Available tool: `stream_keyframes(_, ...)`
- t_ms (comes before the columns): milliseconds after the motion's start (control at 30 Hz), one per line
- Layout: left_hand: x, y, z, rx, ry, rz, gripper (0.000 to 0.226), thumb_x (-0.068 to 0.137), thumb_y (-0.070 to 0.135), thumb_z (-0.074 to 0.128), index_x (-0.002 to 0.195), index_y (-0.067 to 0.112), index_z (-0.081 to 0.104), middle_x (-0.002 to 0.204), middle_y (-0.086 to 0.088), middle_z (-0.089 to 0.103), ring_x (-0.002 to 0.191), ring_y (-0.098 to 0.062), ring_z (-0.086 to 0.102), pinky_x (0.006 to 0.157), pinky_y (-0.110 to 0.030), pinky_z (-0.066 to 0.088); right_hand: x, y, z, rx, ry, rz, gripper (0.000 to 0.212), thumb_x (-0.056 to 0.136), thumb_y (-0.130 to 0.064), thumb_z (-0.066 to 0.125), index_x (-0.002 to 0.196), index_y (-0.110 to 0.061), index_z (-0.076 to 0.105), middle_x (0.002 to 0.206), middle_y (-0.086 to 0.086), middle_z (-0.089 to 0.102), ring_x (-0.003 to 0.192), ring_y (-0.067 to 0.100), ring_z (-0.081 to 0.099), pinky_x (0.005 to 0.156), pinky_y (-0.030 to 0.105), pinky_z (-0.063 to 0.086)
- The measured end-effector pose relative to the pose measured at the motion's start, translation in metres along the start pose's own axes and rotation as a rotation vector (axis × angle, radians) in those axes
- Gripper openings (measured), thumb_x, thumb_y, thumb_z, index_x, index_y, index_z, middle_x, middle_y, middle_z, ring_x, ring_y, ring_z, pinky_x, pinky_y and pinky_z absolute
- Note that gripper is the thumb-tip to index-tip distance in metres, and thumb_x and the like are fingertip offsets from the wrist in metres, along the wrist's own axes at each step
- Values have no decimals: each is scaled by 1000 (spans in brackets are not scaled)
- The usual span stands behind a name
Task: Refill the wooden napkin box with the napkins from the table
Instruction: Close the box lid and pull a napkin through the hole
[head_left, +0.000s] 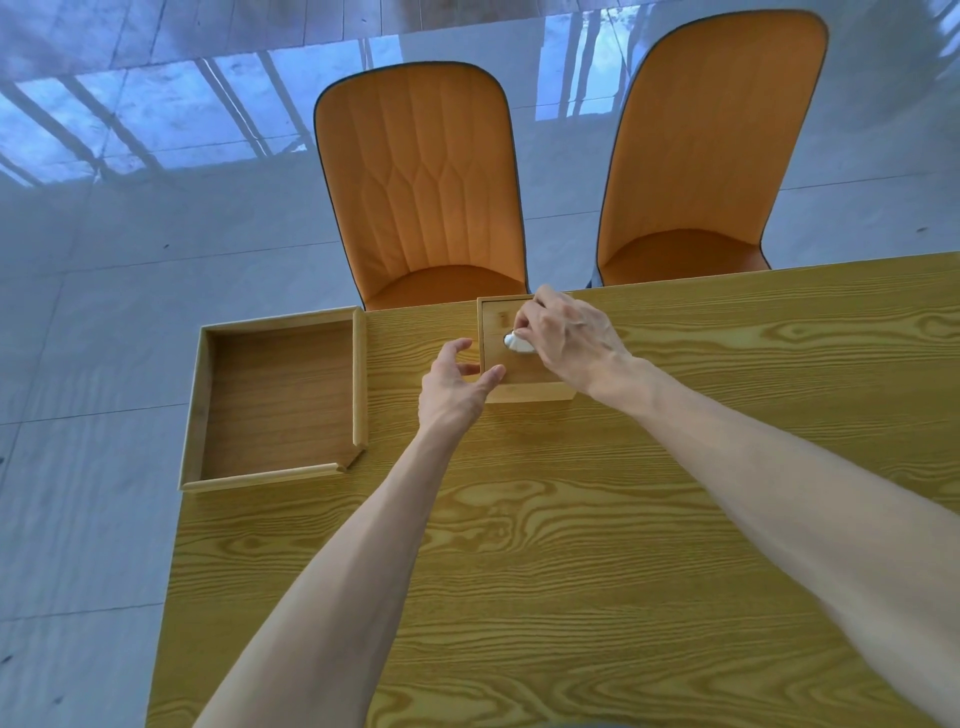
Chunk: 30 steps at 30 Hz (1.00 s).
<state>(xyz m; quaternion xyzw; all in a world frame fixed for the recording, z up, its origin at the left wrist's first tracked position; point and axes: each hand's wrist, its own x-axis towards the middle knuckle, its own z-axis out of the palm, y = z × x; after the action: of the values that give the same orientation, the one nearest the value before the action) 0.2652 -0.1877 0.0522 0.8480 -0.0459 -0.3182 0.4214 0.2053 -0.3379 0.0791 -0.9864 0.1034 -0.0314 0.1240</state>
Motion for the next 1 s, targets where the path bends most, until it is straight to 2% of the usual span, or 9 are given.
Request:
stream_keyframes(133,0,0,0,-12,-2,-6,65,85,37,75,142,26,46,125,-2,65,97,-17,61,82,-34,50,-6,0,0,26,32,43,19,95,-27,65,104,-10,69,100,6,63,85,24,66,70,32,55)
stream_keyframes(267,1,0,0,-16,-6,-11,65,85,38,75,142,27,46,124,-2,66,97,-16,61,82,-33,49,-6,0,-4,8,7,73,35,88,-38,71,116,-16,72,103,7,65,88,25,67,77,34,54)
stream_keyframes(400,0,0,-1,1,-1,-11,65,85,38,75,142,27,46,124,-1,65,95,-15,60,84,-35,51,-3,-3,-4,-27,4,89,23,89,-32,71,106,-18,78,98,2,67,85,23,67,76,30,54)
stream_keyframes(600,1,0,0,-11,-8,-23,66,85,37,75,143,27,44,125,-2,65,94,-16,59,79,-32,46,-1,-2,-7,-56,73,76,16,87,-26,76,94,-13,80,90,2,69,76,25,68,74,35,53)
stream_keyframes(900,3,1,-1,-14,-17,-32,69,84,36,76,144,25,43,126,-4,65,93,-17,61,84,-35,49,-1,8,-26,-44,168,14,13,84,-21,78,92,-10,80,87,6,69,71,24,66,70,35,51)
stream_keyframes(1000,2,2,0,-2,-8,-33,68,84,36,76,144,25,44,125,-4,65,96,-18,62,91,-40,52,-6,12,-31,-40,183,12,13,84,-21,78,91,-10,80,86,6,69,70,24,65,67,31,44)
